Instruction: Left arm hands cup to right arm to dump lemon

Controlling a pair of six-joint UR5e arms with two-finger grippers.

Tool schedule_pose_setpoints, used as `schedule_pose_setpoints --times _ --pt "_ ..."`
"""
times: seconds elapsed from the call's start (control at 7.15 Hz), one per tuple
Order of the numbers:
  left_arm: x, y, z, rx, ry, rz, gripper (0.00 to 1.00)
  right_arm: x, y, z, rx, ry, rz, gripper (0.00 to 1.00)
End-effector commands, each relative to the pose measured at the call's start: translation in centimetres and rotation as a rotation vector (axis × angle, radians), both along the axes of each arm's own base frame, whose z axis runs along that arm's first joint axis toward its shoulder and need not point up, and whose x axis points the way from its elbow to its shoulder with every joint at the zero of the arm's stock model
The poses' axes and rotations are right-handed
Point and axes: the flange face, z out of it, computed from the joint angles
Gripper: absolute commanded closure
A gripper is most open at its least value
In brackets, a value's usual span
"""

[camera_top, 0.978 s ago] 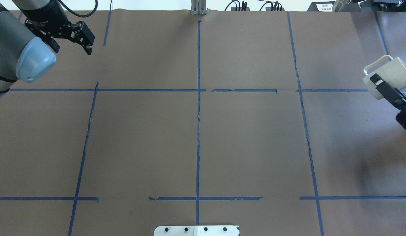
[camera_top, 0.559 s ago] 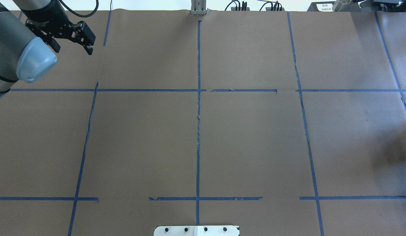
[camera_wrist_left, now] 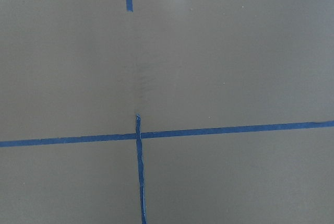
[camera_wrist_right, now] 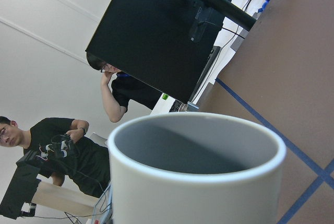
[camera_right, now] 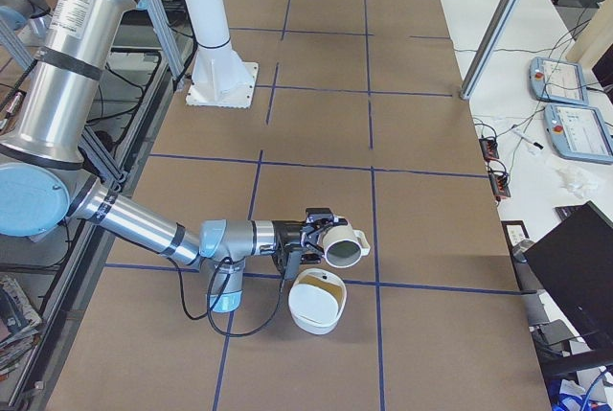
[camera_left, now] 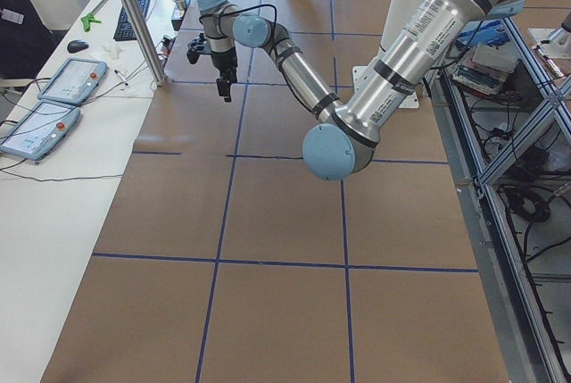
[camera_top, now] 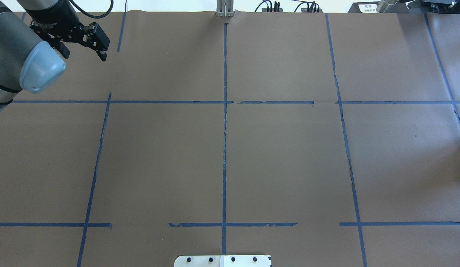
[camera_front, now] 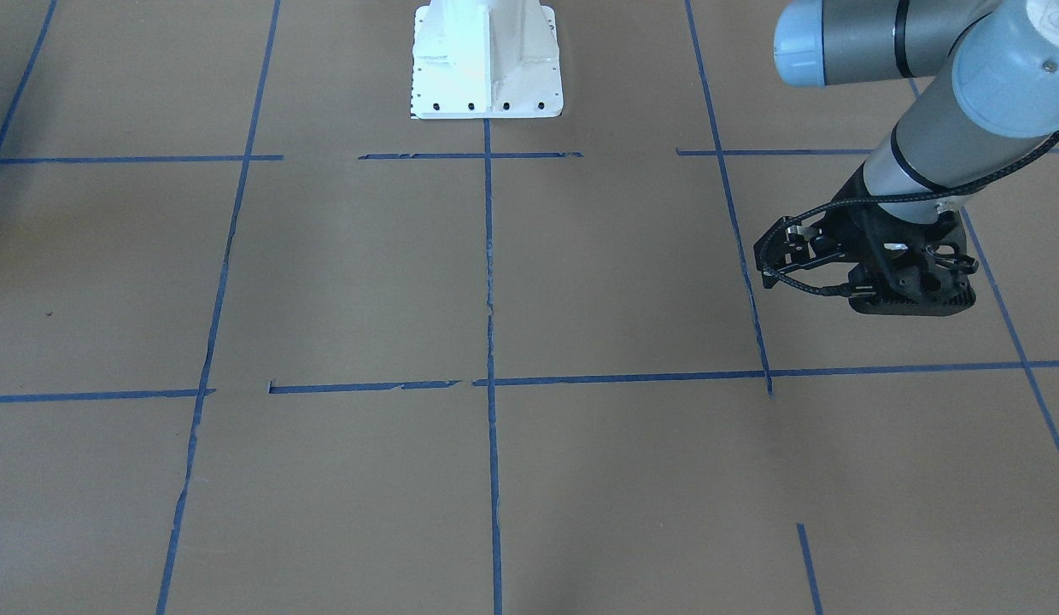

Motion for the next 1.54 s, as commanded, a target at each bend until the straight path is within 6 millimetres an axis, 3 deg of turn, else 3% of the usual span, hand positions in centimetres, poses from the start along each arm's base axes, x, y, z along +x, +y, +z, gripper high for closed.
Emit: schedule_pose_setpoints --times 0.0,0.42,1.12,1.4 --pt "-0.1 0.1 -0.4 0.006 0.003 0.0 0.0 0.2 0.1 -0.4 -0.039 -0.238 0.009 0.48" --pt "-0.1 0.2 -0.3 0.006 0.003 0.0 0.0 1.8 3.1 1.9 -0.034 -0.523 -0.005 0.48" --pt "-0.2 0.3 -0.6 0.012 0.005 0.0 0.0 2.3 3.6 2.1 -0.113 -0.784 -0.004 0.43" --pt "-0.2 0.4 -0.6 0.013 0.006 0.0 0.0 2.5 3.9 2.5 -0.119 -0.807 -0.003 0.42"
